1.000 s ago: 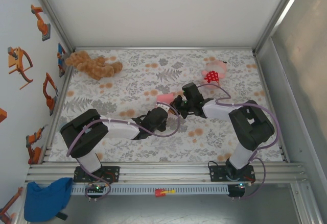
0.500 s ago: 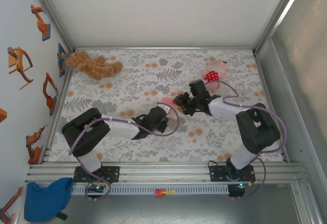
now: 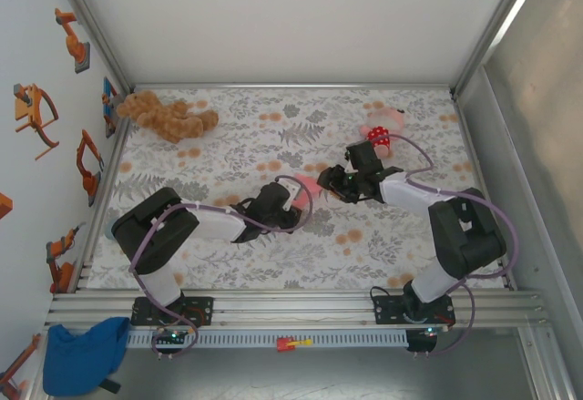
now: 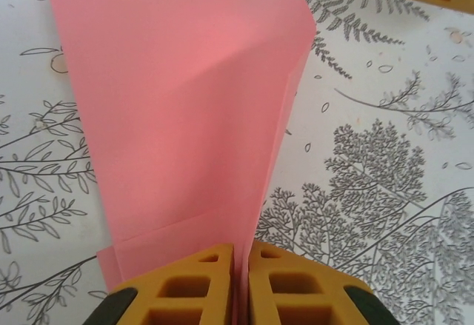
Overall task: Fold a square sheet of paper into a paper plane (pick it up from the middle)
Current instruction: Fold the wing for the fifth time at the center of the table.
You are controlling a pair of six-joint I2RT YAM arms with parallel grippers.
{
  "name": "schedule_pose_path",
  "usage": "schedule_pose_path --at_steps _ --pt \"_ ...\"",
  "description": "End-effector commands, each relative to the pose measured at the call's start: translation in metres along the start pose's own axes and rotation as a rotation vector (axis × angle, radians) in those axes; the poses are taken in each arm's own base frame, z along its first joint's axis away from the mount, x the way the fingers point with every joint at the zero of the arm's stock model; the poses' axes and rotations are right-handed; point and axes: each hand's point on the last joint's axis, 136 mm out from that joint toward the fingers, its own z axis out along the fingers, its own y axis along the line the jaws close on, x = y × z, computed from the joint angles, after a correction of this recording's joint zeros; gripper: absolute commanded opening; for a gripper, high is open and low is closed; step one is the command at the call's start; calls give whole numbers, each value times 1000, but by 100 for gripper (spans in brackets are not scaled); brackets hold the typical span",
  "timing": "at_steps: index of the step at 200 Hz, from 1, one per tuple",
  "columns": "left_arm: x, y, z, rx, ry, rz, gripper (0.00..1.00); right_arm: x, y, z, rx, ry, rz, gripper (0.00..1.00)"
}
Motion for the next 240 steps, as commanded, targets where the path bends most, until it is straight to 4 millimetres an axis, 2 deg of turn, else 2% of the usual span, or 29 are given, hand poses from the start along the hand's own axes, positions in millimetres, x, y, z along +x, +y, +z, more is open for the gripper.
schedule_pose_path --at_steps 1,45,107,152,205,240 --pt "7 -9 -2 91 16 -105 13 -9 13 -18 -42 -64 -170 53" --pt "1 -11 -9 179 -20 -246 11 -1 25 -17 -131 -47 -265 56" --pt "0 -5 -13 289 -74 -465 10 13 22 -1 -157 27 -319 60" --pt "3 1 -14 261 -67 -522 8 21 24 11 -140 63 -368 73" --pt "-5 0 -15 303 -62 -586 8 28 25 27 -124 119 -421 72" --pt "-8 -2 -17 319 -67 -593 8 24 21 37 -79 140 -448 69"
